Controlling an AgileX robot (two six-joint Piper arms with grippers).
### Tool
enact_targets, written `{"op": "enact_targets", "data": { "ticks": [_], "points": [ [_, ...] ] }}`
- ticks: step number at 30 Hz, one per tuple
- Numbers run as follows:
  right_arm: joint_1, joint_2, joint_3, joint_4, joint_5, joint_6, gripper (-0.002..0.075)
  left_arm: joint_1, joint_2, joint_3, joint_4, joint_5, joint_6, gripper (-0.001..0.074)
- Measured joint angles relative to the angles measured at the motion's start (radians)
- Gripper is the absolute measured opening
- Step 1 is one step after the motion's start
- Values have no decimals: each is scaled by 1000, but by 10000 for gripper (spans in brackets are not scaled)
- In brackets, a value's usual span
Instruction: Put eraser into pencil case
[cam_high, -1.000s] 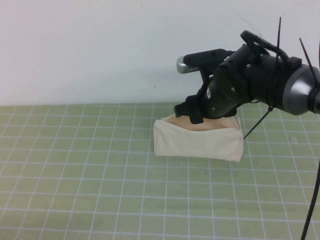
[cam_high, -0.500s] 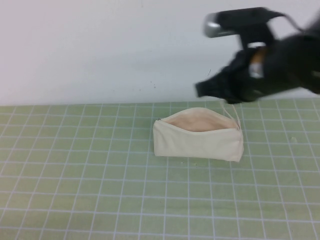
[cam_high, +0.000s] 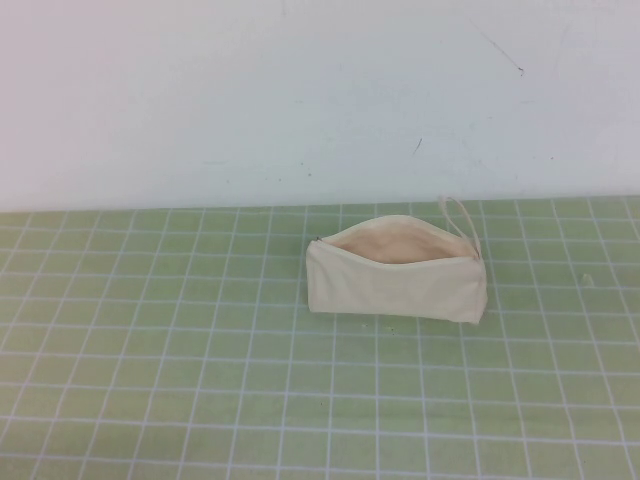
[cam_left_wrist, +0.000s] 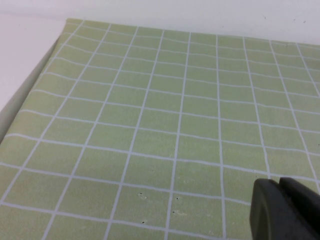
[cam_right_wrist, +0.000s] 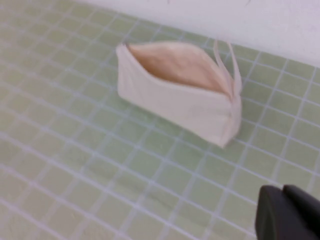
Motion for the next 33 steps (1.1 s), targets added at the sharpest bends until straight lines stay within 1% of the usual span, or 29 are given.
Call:
{"op": "enact_targets", "data": {
  "ticks": [3,6,10,15,17,19,26,28,31,33],
  "points": [
    [0,-87,73,-2,-3,-52,-1,0,0,0,0,0,0,-1],
    [0,-157,151,-6,-31,-68,-1,0,0,0,0,0,0,-1],
    [0,-262,253,-74,-105,-69,-1,0,0,0,0,0,0,-1],
    [0,-434,373,-148,-149,14,-1,0,0,0,0,0,0,-1],
    [-19,-511,426,-192,-151,67,-1,0,0,0,0,0,0,-1],
    [-72,-576,475,-224,-168,93,-1,0,0,0,0,0,0,-1],
    [-378,-775,634,-247,-197,115,-1,0,0,0,0,0,0,-1],
    [-448,-820,670,-247,-221,115,-1,0,0,0,0,0,0,-1],
    [-532,-877,715,-247,-271,115,-1,0,0,0,0,0,0,-1],
    [-569,-896,736,-247,-286,115,-1,0,0,0,0,0,0,-1]
  ]
}}
